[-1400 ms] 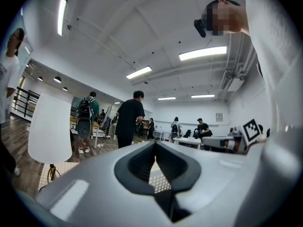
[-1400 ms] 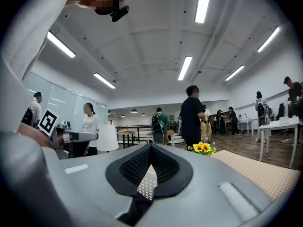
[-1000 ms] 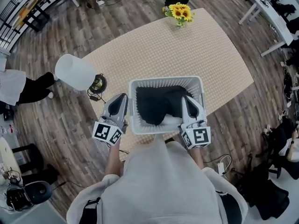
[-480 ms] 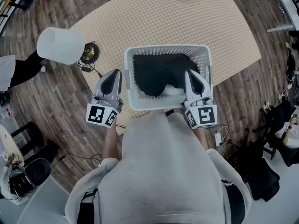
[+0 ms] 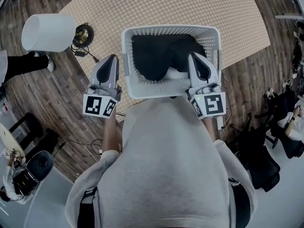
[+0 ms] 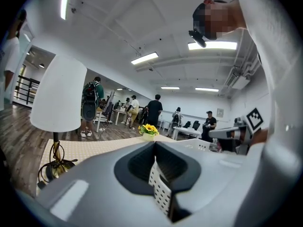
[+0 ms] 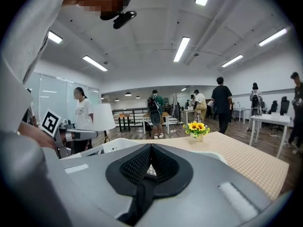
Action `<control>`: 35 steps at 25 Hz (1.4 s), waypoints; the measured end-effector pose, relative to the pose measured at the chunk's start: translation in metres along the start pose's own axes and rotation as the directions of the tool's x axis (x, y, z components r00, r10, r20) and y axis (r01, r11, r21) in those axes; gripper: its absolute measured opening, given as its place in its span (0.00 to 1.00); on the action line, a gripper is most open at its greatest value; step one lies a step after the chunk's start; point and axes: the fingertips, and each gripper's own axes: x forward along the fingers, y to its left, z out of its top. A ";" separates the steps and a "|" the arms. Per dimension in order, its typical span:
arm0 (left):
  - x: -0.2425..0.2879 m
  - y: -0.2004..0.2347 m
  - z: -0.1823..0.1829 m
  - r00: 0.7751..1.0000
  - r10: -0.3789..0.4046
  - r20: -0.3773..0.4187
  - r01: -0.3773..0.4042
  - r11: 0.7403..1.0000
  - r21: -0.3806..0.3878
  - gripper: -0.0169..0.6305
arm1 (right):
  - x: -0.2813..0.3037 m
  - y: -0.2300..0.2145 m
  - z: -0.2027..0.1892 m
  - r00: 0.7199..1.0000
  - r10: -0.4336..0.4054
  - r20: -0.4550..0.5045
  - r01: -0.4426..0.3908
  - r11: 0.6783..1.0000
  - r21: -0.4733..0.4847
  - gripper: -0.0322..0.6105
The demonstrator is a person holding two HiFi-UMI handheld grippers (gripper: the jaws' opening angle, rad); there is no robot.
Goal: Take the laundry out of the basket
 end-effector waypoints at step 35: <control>-0.032 0.028 0.010 0.996 0.075 0.048 -0.073 0.996 -0.047 0.04 | 0.094 0.024 -0.267 0.283 -0.067 -0.957 -0.873 0.396 -0.285 0.98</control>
